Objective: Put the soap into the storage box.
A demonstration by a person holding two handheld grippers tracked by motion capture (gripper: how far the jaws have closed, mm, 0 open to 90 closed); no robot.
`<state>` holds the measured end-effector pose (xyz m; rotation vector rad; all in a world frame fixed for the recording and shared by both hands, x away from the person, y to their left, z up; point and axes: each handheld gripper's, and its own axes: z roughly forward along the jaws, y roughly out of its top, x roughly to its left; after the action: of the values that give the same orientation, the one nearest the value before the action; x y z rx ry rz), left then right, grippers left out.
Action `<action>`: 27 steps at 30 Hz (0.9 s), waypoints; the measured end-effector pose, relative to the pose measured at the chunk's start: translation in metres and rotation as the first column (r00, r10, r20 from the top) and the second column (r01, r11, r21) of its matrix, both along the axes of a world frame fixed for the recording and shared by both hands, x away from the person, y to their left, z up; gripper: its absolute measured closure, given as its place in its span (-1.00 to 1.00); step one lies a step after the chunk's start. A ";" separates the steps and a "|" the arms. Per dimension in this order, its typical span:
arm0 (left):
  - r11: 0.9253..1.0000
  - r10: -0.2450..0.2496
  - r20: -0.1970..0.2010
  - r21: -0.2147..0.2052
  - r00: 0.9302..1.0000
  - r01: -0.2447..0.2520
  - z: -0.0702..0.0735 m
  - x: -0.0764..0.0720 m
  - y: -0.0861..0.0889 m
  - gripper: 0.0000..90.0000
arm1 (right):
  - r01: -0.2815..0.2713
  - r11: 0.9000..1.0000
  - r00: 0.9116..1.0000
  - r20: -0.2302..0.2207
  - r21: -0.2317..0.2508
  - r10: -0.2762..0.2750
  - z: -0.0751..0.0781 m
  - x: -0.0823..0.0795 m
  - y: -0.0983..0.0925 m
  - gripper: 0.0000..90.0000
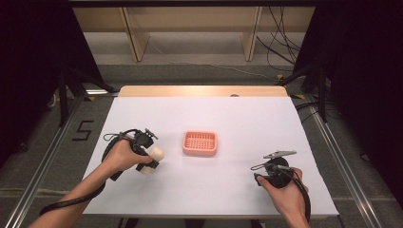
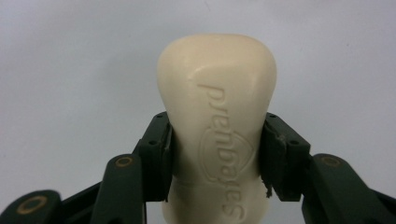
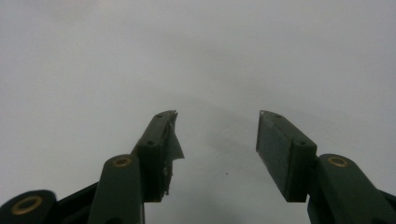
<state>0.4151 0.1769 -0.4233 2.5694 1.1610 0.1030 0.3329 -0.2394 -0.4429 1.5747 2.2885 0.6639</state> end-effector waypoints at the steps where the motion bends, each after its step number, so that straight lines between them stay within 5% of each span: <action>1: 1.000 0.000 0.000 0.000 1.000 0.000 0.000 0.000 0.000 0.10 | 0.000 1.000 1.000 0.000 0.000 0.000 0.000 0.000 0.000 0.07; 27: 0.994 -0.106 0.034 0.005 0.994 0.106 0.002 0.010 -0.025 0.10 | -0.003 1.000 1.000 0.015 -0.016 0.003 -0.002 -0.005 -0.002 0.05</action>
<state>0.4250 0.1517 -0.4216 2.6156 1.0105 0.1239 0.3281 -0.2413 -0.4453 1.5541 2.2806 0.6540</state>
